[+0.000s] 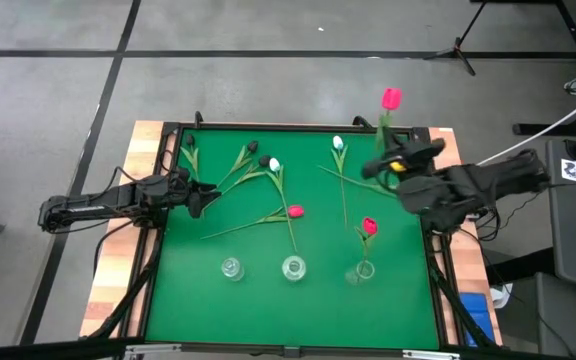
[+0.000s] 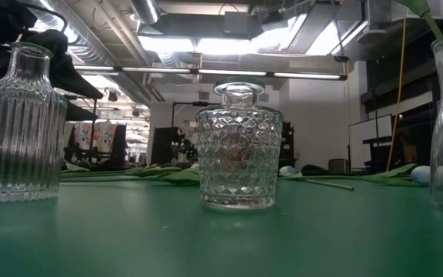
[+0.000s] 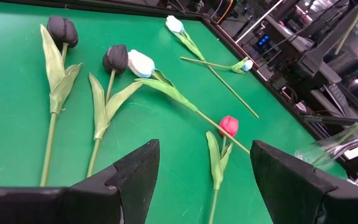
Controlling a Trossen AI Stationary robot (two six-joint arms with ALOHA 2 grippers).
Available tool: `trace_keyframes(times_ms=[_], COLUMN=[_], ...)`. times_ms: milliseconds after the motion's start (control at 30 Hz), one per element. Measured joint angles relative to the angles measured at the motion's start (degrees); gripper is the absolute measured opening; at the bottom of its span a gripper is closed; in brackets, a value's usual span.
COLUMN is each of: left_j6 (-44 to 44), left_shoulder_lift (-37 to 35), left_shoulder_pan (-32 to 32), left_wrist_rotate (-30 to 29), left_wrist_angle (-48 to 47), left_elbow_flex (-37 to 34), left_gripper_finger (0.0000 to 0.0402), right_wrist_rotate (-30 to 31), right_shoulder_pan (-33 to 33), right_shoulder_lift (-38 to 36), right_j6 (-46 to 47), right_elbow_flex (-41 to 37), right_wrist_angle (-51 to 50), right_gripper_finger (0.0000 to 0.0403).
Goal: Sort flowers into vase by color
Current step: Put the top pink tulip into the right transparent vase
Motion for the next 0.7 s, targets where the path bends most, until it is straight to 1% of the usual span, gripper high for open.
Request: trace_keyframes(times_ms=[167, 333, 500, 700], left_j6=[-0.6, -2.5, -2.5, -4.4], left_shoulder_lift=[0.0, 0.0, 0.0, 0.0], left_shoulder_pan=[0.0, 0.0, 0.0, 0.0], left_wrist_rotate=[-0.1, -2.3, -4.8, -5.2], left_wrist_angle=[0.0, 0.0, 0.1, 0.0], left_elbow_flex=[0.0, 0.0, 0.0, 0.0], left_gripper_finger=[0.0246, 0.0246, 0.0246, 0.0246], right_wrist_rotate=[0.1, 0.1, 0.1, 0.1], right_shoulder_pan=[7.3, 15.8, 24.7, 35.7], right_shoulder_lift=[-4.4, -6.3, -6.2, -4.9], right_j6=[-0.3, -0.4, -0.5, -1.9], right_elbow_flex=[0.0, 0.0, 0.0, 0.0], right_wrist_angle=[-5.9, -11.4, -12.2, -11.7], right_gripper_finger=[0.0001, 0.0001, 0.0001, 0.0001])
